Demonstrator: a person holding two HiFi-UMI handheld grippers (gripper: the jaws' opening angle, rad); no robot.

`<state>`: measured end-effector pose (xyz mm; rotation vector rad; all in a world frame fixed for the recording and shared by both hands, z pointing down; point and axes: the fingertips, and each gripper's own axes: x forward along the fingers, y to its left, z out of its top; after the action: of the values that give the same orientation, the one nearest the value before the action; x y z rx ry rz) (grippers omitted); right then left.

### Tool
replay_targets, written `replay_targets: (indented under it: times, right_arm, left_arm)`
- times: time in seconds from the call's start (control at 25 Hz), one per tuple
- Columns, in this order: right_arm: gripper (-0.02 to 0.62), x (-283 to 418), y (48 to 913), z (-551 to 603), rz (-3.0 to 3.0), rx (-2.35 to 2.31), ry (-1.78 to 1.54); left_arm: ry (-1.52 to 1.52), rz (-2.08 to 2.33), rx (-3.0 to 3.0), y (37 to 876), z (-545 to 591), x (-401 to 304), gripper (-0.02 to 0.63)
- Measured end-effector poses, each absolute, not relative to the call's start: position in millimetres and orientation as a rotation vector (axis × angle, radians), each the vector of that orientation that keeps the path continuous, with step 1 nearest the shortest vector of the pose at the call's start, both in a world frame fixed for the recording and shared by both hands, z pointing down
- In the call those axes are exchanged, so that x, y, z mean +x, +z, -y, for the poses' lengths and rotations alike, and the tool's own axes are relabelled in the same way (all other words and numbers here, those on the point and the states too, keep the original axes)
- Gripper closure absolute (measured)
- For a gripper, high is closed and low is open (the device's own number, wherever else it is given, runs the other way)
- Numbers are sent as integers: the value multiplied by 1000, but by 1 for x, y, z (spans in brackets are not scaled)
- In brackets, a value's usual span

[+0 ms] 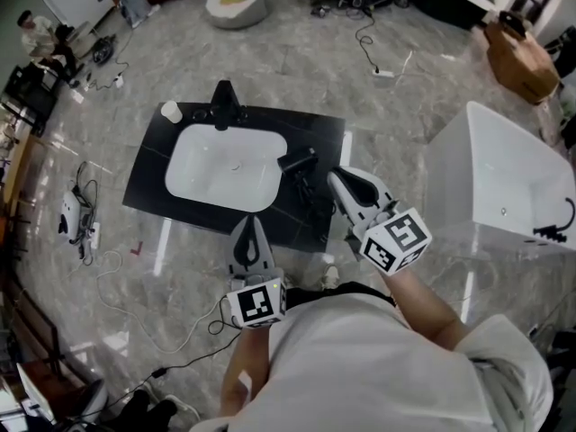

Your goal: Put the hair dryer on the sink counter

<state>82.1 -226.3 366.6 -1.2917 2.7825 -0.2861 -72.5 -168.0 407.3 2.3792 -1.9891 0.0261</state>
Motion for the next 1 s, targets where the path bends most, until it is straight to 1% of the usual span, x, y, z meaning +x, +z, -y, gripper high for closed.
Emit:
replay_targets:
  times: [0.52, 1.0]
  right_arm:
    - [551, 95, 312, 201, -2748, -1257, 0]
    - [552, 103, 298, 198, -2748, -1217, 64]
  left_arm:
    - [-4, 2065, 2358, 392, 153, -71, 603]
    - [-15, 2131, 2321, 386, 147, -69, 604]
